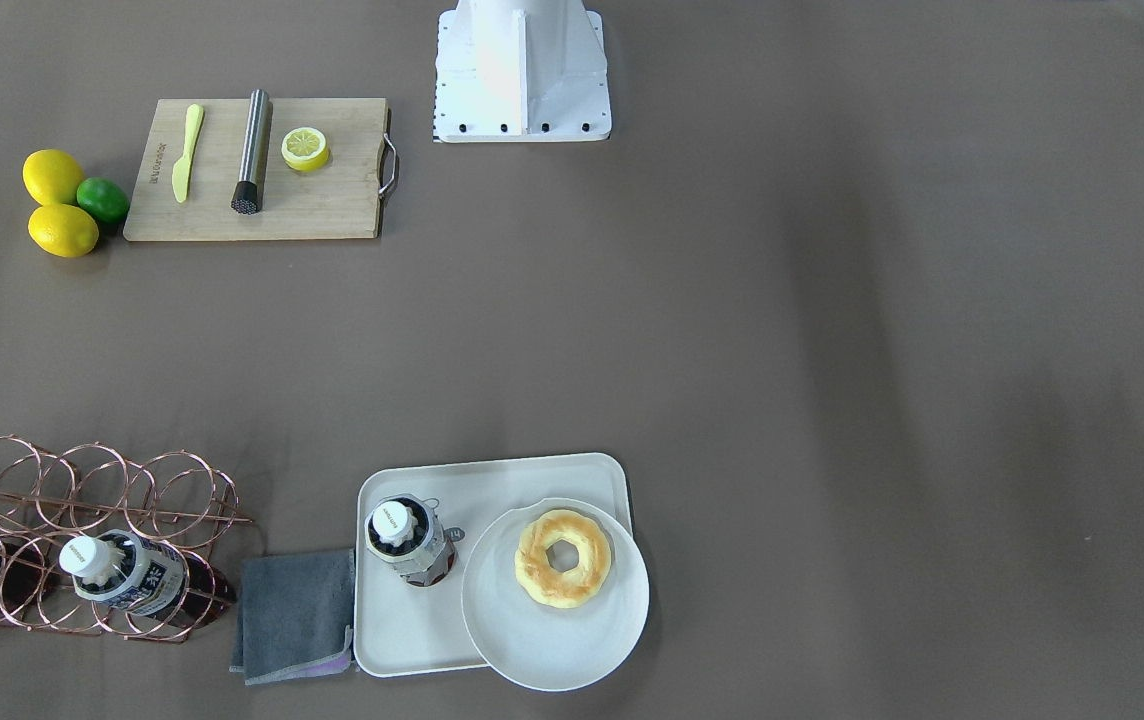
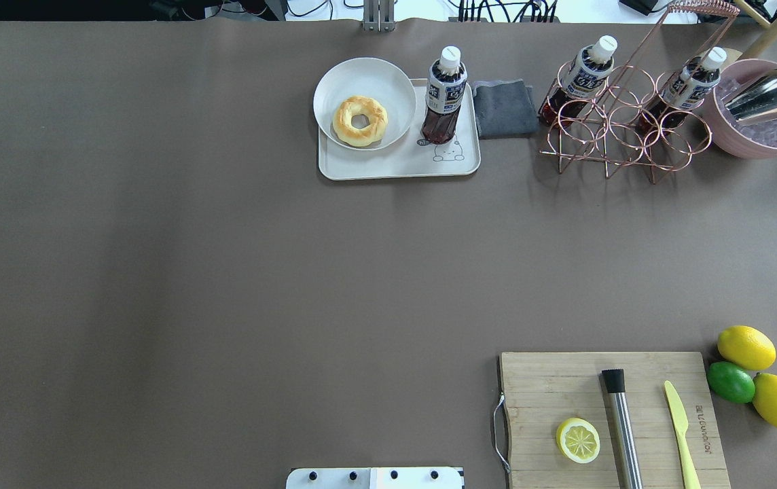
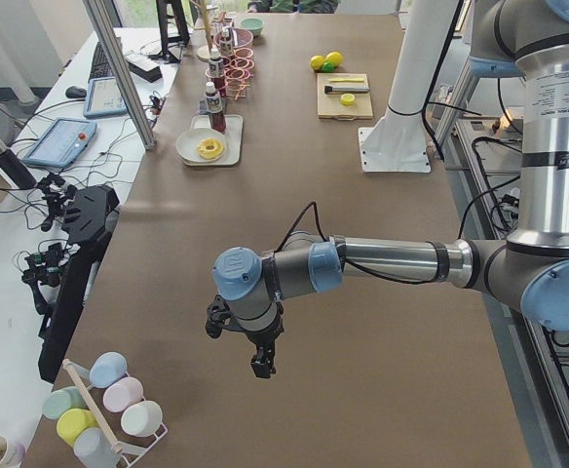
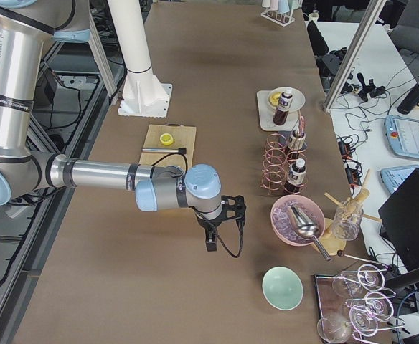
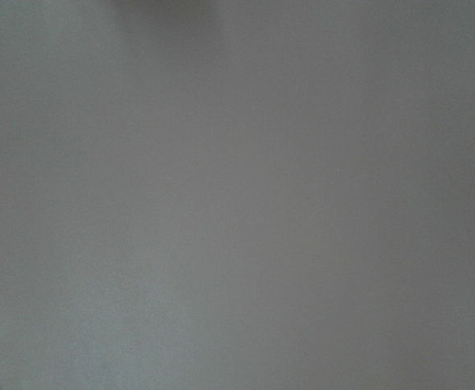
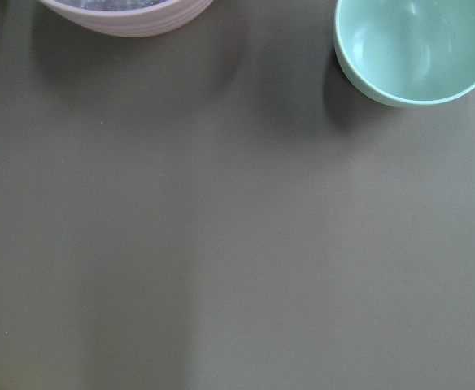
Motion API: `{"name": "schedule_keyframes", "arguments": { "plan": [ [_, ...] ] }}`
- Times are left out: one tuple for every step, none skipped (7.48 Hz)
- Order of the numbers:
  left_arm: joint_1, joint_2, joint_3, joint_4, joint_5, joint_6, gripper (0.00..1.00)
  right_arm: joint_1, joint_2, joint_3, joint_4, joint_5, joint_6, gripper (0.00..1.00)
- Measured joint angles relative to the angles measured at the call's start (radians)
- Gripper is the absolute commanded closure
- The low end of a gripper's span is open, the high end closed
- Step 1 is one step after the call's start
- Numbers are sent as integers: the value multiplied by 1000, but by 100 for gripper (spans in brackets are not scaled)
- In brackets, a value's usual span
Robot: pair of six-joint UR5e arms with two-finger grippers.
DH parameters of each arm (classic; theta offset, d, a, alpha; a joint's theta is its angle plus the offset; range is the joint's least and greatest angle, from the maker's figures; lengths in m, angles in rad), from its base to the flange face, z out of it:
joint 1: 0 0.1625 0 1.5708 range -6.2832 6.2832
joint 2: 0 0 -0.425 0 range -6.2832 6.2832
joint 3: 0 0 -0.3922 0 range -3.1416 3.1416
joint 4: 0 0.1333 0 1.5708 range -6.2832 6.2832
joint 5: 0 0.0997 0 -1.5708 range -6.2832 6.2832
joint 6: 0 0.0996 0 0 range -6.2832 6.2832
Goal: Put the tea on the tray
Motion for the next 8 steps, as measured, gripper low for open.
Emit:
{"name": "schedule_keyframes", "arguments": {
  "plan": [
    [-3,2,0,0,3,0,1,0,2,0,0,0,1,0],
    [-5,3,2,0,4,0,1,0,3,0,0,0,2,0],
    [-7,4,2,1,5,0,1,0,4,0,1,-1,4,0],
    [-13,7,5,1,5,0,1,0,5,0,1,-3,4,0],
    [-21,20,5,-1,5,1,1,0,5,-1,1,-5,3,0],
    [-26,29,4,-2,5,3,1,0,5,-1,1,-7,2,0],
    [-29,32,3,-2,5,4,1,0,6,-2,0,-10,3,0],
    [-29,33,3,-2,5,4,1,0,6,-5,0,-12,6,0]
  ]
}}
